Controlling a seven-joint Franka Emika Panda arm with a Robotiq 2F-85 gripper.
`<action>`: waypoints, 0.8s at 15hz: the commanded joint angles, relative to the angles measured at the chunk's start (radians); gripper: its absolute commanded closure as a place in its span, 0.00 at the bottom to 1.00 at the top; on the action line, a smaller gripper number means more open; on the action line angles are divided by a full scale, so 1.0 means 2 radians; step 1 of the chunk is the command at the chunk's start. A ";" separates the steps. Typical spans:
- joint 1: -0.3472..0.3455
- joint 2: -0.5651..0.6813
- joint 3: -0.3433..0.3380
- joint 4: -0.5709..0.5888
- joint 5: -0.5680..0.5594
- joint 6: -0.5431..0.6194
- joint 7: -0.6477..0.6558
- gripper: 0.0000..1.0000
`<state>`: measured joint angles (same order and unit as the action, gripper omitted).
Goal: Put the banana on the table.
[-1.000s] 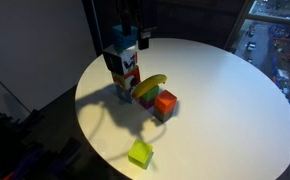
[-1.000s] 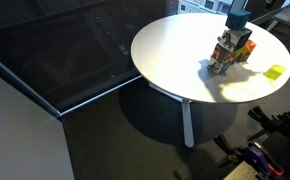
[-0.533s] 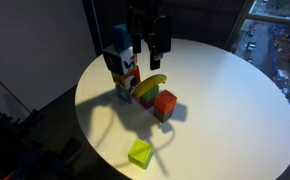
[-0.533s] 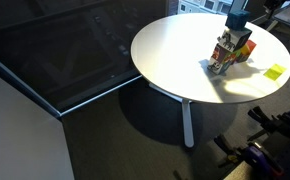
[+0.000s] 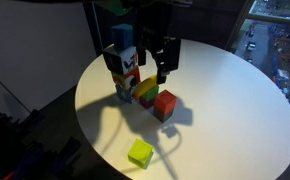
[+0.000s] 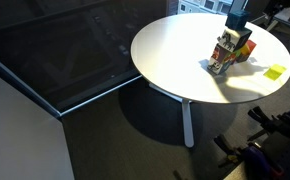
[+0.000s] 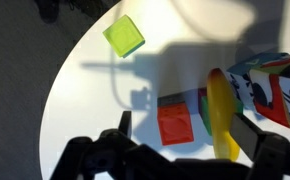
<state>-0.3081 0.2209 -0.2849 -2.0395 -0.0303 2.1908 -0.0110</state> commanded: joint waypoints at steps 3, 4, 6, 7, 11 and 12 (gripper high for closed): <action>0.000 0.003 0.000 0.003 0.001 -0.001 -0.001 0.00; 0.000 0.003 0.000 0.003 0.001 -0.001 -0.001 0.00; 0.000 0.003 0.000 0.004 0.001 -0.001 -0.002 0.00; 0.000 0.003 0.000 0.004 0.001 -0.001 -0.002 0.00; 0.000 0.003 0.000 0.004 0.001 -0.002 -0.002 0.00; -0.001 0.006 0.000 0.007 0.002 0.000 0.000 0.00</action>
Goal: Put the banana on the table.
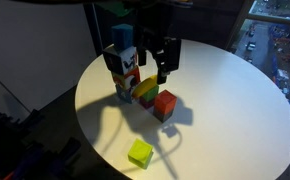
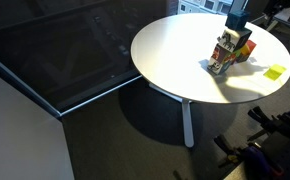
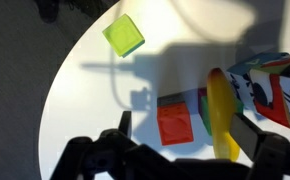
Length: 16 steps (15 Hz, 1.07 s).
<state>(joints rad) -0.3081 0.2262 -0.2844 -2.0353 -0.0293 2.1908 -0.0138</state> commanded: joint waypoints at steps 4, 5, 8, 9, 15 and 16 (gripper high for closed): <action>-0.010 0.019 0.001 0.022 0.018 -0.009 -0.016 0.00; -0.012 0.024 0.001 0.026 0.021 -0.007 -0.019 0.00; -0.019 0.037 0.002 0.037 0.032 -0.003 -0.032 0.00; -0.022 0.043 0.003 0.042 0.035 -0.001 -0.038 0.00; -0.037 0.069 0.011 0.056 0.042 0.027 -0.104 0.00; -0.039 0.072 0.013 0.056 0.043 0.033 -0.115 0.00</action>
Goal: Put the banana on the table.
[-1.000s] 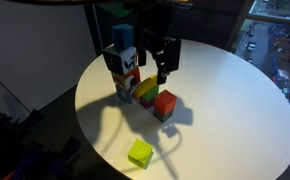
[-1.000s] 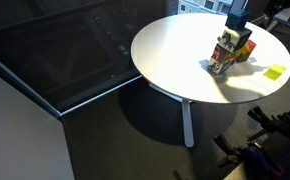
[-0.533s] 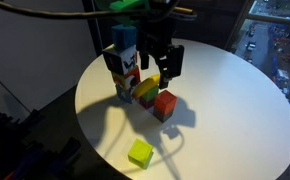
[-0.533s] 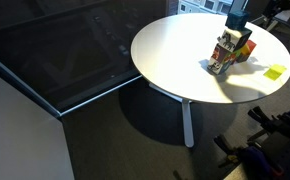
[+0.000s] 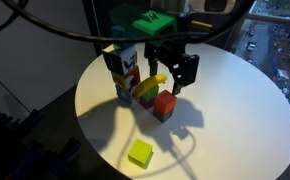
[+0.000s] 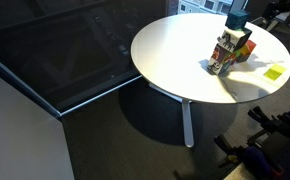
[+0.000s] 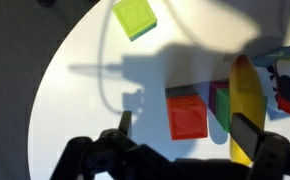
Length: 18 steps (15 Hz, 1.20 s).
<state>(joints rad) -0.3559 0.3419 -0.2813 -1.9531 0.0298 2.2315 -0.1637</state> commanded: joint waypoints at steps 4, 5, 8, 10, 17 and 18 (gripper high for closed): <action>-0.020 0.025 0.020 0.014 0.019 0.028 -0.061 0.00; -0.020 0.026 0.022 0.012 0.022 0.032 -0.063 0.00; -0.016 0.027 0.028 0.011 0.028 0.032 -0.058 0.00; -0.014 0.027 0.032 0.011 0.030 0.032 -0.055 0.00; -0.005 0.029 0.047 0.008 0.027 0.039 -0.047 0.00; -0.003 0.030 0.048 0.008 0.027 0.040 -0.047 0.00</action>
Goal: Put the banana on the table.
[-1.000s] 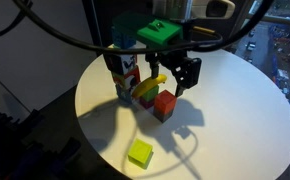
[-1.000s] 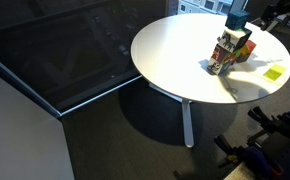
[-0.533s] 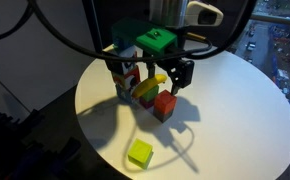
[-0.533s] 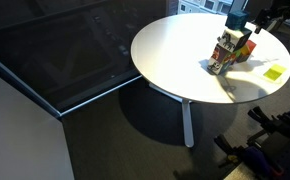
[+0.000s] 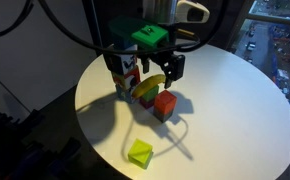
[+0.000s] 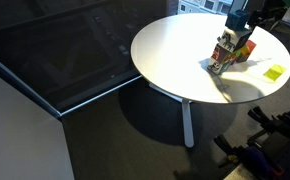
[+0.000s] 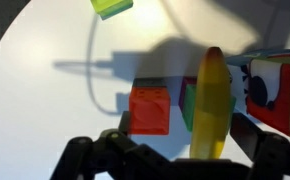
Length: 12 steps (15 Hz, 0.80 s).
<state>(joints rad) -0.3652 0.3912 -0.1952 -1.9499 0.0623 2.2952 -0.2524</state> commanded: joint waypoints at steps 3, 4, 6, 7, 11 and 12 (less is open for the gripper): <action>0.005 0.007 0.009 0.005 0.009 0.013 -0.001 0.00; 0.006 0.008 0.010 0.005 0.009 0.016 0.000 0.00; 0.008 0.012 0.011 0.005 0.008 0.021 0.001 0.00; 0.009 0.014 0.012 0.005 0.007 0.024 0.002 0.00; 0.013 0.025 0.013 0.005 0.005 0.033 0.005 0.00; 0.013 0.027 0.013 0.005 0.005 0.034 0.006 0.00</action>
<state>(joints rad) -0.3396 0.4295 -0.1729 -1.9501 0.0623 2.3468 -0.2494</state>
